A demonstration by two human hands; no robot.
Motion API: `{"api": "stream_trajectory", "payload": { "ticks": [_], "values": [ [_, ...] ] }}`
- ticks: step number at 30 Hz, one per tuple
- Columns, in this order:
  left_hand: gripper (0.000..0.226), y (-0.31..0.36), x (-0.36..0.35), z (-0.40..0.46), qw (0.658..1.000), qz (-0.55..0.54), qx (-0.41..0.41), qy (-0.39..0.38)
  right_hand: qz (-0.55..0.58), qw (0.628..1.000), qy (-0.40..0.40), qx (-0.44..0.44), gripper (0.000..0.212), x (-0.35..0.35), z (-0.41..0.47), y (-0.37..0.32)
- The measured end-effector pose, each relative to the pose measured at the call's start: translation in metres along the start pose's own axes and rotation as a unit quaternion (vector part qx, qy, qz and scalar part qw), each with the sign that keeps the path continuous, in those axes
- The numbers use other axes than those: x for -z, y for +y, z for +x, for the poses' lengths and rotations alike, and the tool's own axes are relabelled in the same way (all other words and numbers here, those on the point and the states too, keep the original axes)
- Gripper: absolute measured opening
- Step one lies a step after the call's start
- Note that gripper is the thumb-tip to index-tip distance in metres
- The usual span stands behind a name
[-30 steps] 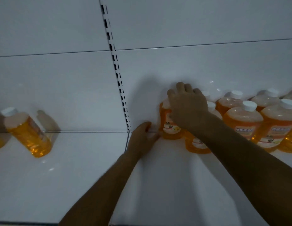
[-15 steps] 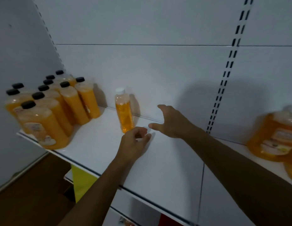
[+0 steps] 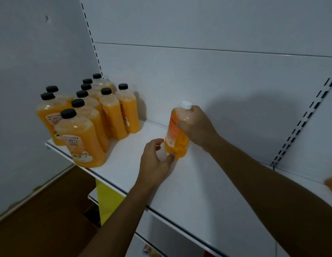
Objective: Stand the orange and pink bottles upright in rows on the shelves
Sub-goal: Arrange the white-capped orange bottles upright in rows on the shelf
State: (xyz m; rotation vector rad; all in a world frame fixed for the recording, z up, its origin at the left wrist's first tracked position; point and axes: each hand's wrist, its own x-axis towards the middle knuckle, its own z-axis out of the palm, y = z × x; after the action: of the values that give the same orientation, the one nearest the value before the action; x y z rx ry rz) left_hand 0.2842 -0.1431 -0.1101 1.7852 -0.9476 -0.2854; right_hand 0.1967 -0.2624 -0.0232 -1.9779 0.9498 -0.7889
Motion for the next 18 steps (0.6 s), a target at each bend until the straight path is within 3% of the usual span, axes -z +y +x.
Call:
{"api": "stream_trajectory", "payload": {
  "ticks": [4, 10, 14, 18],
  "values": [
    [0.07, 0.011, -0.022, -0.004, 0.997, -0.019, -0.018, -0.07, 0.091, 0.993, -0.011, -0.075, 0.042, 0.035, -0.021, 0.017],
    [0.087, 0.041, -0.073, -0.024, 0.983, -0.041, -0.073, -0.163, 0.099, 0.992, -0.002, -0.075, 0.03, 0.108, -0.064, 0.038],
    [0.093, 0.083, -0.123, -0.054, 0.955, -0.054, -0.124, -0.262, 0.075, 0.989, 0.069, -0.111, 0.046, 0.156, -0.099, 0.049],
    [0.07, 0.111, -0.166, -0.081, 0.931, -0.166, -0.073, -0.318, -0.039, 0.991, 0.081, -0.104, 0.057, 0.196, -0.135, 0.059]
  ]
}}
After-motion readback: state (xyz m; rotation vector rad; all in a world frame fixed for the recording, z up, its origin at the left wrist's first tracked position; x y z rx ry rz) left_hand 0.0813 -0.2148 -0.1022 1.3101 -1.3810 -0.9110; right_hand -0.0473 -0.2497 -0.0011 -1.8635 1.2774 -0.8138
